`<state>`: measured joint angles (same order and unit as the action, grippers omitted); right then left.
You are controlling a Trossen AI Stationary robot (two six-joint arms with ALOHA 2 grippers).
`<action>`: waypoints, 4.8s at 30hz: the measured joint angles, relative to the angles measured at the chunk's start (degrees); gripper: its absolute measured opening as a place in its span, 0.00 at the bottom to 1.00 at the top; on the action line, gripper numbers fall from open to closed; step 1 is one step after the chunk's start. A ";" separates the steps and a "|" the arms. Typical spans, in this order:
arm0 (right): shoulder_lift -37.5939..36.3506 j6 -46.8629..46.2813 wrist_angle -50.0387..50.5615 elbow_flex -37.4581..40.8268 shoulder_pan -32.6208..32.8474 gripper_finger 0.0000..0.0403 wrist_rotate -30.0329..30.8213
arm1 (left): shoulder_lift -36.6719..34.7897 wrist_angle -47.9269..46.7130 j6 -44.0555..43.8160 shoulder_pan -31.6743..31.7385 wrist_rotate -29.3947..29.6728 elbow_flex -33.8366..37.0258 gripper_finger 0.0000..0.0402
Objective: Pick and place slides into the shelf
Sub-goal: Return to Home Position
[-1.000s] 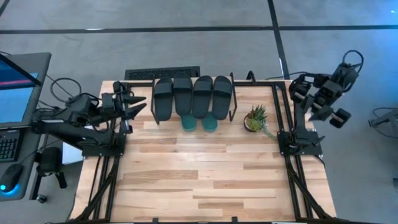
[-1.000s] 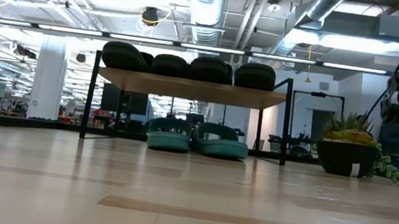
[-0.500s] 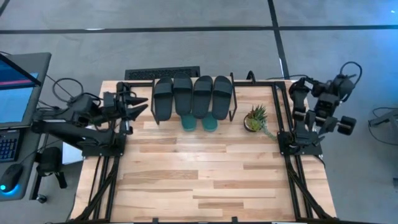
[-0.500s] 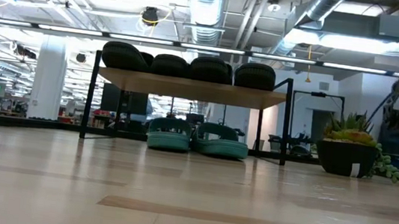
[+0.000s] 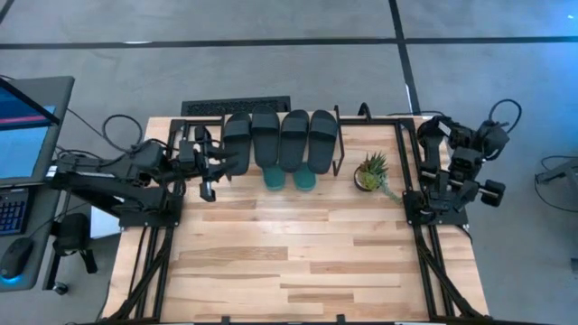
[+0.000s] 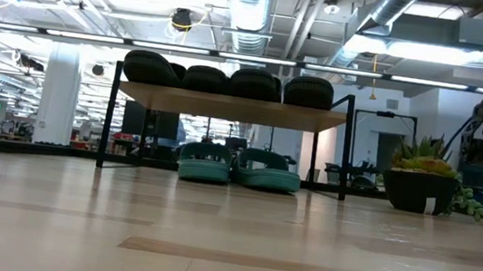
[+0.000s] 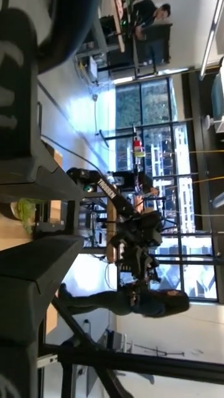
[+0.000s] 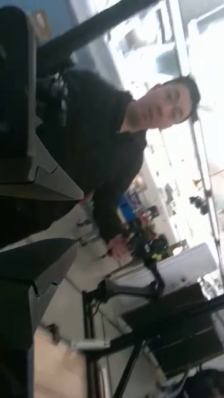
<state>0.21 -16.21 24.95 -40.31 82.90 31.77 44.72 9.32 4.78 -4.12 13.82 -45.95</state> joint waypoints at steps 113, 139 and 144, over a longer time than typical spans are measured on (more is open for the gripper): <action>0.37 6.17 -46.51 39.76 -81.56 0.24 -38.95 | -11.13 42.96 -7.65 -0.33 7.46 39.77 0.23; 0.35 6.80 -47.65 39.69 -86.04 0.24 -37.71 | -16.34 55.44 1.22 1.24 7.67 45.38 0.23; 0.35 7.26 -47.73 39.69 -86.06 0.24 -37.70 | -19.33 50.35 -0.69 -0.23 7.02 45.40 0.23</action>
<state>0.56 -8.96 -22.79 -0.62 -3.16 -5.93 25.39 59.67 4.09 -4.35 20.84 -0.56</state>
